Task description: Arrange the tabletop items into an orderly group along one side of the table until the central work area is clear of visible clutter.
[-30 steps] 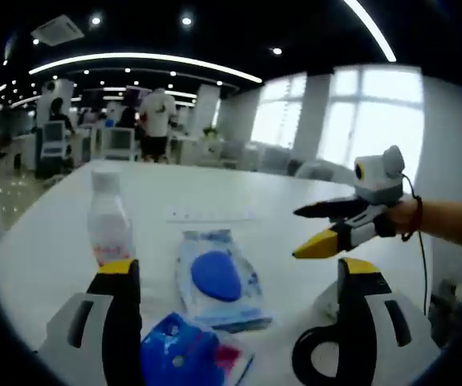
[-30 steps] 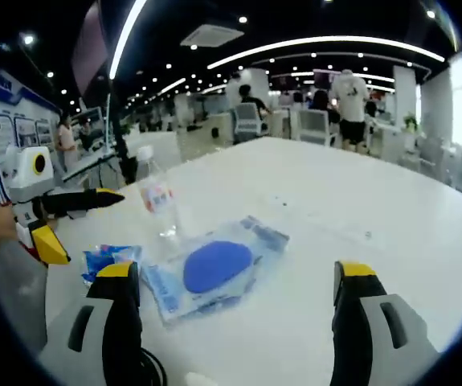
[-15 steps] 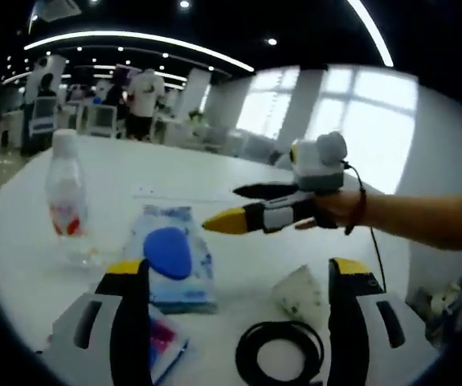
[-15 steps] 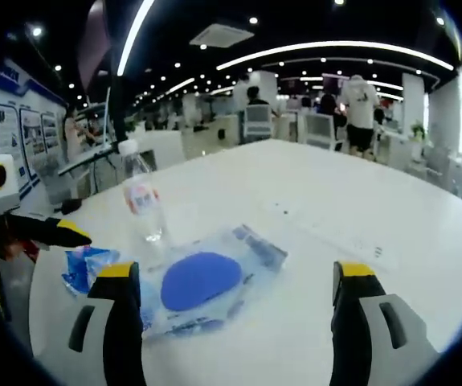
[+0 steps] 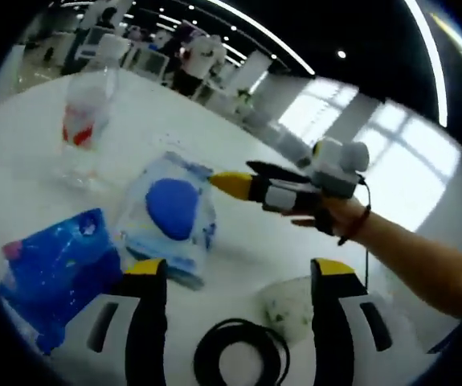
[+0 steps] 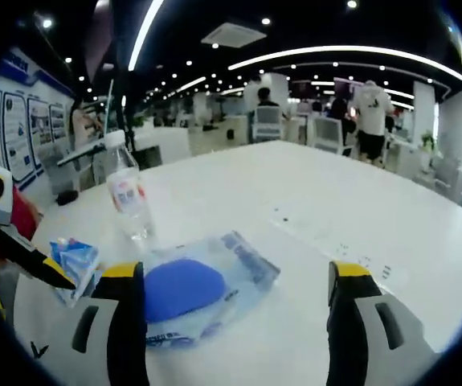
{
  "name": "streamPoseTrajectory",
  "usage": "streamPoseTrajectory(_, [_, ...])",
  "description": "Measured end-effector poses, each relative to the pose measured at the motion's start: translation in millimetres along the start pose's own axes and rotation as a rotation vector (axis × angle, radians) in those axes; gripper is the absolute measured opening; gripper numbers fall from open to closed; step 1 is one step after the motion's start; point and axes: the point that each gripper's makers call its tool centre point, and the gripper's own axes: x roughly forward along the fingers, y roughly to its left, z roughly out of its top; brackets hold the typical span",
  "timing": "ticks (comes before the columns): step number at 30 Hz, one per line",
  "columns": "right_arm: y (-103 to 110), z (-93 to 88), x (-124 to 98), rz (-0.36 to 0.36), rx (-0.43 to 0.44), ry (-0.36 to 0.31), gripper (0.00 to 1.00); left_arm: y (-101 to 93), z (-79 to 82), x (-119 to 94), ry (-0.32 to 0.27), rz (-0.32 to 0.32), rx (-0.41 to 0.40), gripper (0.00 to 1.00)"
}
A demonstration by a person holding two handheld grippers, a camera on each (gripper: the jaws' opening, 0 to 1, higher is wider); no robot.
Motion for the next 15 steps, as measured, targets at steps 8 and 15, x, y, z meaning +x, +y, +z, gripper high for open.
streamPoseTrajectory(8, [-4, -13.0, 23, 0.008, 0.002, 0.033, 0.88, 16.8, -17.3, 15, 0.039, 0.081, -0.105, 0.58])
streamPoseTrajectory(15, [-8, -12.8, 36, 0.023, 0.035, 0.012, 0.83, 38.3, -25.6, 19, 0.048, 0.164, -0.192, 0.50])
